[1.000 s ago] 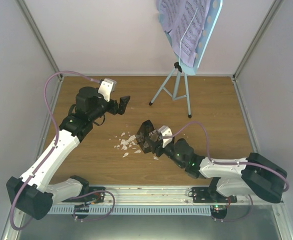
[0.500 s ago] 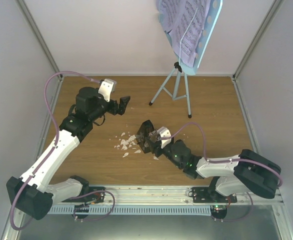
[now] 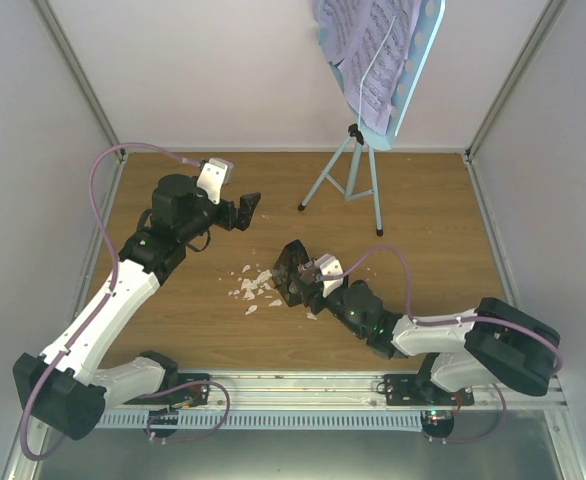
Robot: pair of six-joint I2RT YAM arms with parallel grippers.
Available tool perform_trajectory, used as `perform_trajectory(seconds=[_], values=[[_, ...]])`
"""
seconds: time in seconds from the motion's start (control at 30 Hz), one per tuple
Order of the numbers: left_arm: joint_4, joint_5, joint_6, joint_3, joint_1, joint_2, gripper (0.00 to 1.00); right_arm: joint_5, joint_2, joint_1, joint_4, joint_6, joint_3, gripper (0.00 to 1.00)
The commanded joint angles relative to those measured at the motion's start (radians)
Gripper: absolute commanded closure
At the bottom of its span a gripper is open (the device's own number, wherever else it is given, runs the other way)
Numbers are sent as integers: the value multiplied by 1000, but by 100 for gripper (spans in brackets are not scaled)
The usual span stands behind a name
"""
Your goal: Pack up the instrument practice props
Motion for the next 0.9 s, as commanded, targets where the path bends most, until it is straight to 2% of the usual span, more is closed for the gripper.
perform_trajectory(seconds=[0.0, 0.87], values=[[55, 4, 15, -8, 8, -19, 1, -1, 27, 10, 58, -3, 0, 49], [53, 1, 15, -10, 7, -20, 1, -26, 88, 10, 25, -5, 40, 49]])
